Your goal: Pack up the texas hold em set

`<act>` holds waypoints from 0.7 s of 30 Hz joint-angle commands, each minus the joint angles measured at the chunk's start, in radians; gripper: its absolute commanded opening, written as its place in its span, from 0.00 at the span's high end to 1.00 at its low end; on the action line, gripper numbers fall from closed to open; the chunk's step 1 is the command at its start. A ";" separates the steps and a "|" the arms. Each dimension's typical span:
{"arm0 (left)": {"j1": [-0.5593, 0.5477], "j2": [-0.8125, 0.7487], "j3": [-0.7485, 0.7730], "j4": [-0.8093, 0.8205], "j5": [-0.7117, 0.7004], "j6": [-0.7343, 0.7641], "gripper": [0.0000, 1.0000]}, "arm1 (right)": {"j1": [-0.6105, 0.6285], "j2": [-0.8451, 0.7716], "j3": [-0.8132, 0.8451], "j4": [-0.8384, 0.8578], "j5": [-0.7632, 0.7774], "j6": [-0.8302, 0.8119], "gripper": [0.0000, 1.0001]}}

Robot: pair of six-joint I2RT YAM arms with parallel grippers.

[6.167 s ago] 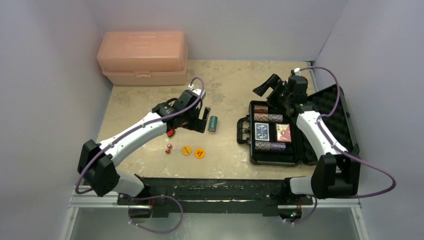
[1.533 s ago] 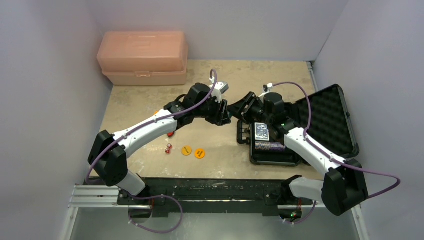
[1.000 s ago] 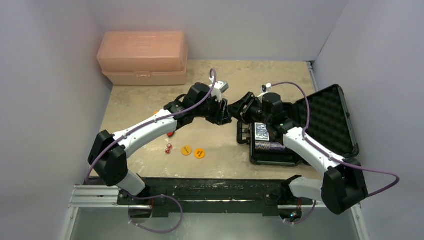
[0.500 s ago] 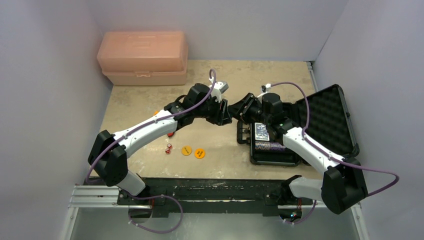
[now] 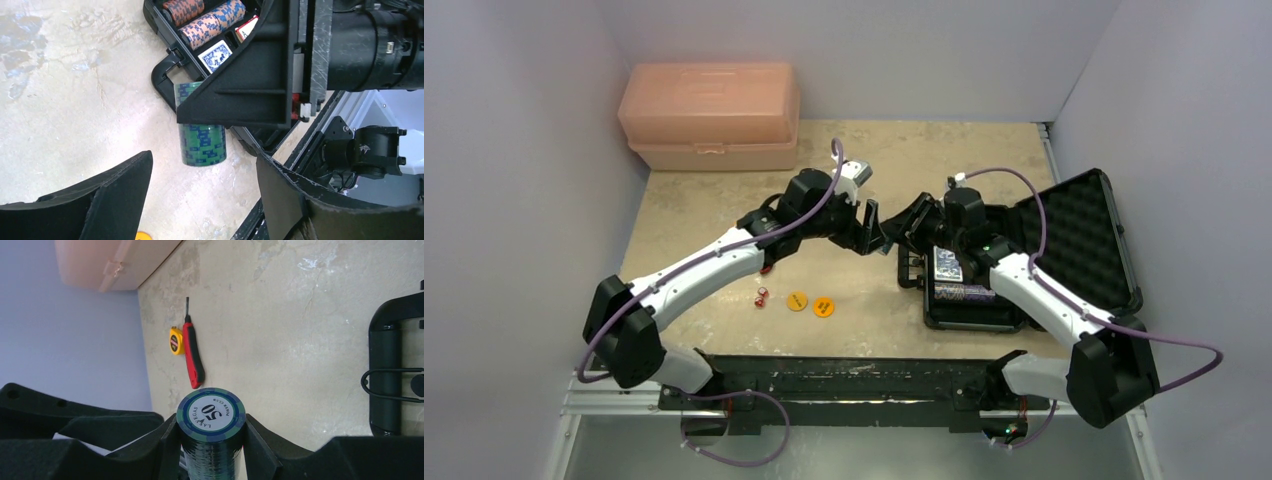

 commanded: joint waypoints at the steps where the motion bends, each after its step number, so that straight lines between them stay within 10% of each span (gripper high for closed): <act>1: -0.003 -0.082 -0.014 -0.017 -0.045 0.055 0.23 | 0.005 -0.028 0.104 -0.011 0.042 -0.037 1.00; 11: 0.000 -0.241 -0.001 -0.186 -0.255 0.113 0.01 | 0.004 -0.027 0.152 -0.053 0.085 -0.058 1.00; 21: 0.000 -0.283 0.044 -0.306 -0.500 0.267 0.00 | 0.004 -0.033 0.204 -0.142 0.215 -0.052 1.00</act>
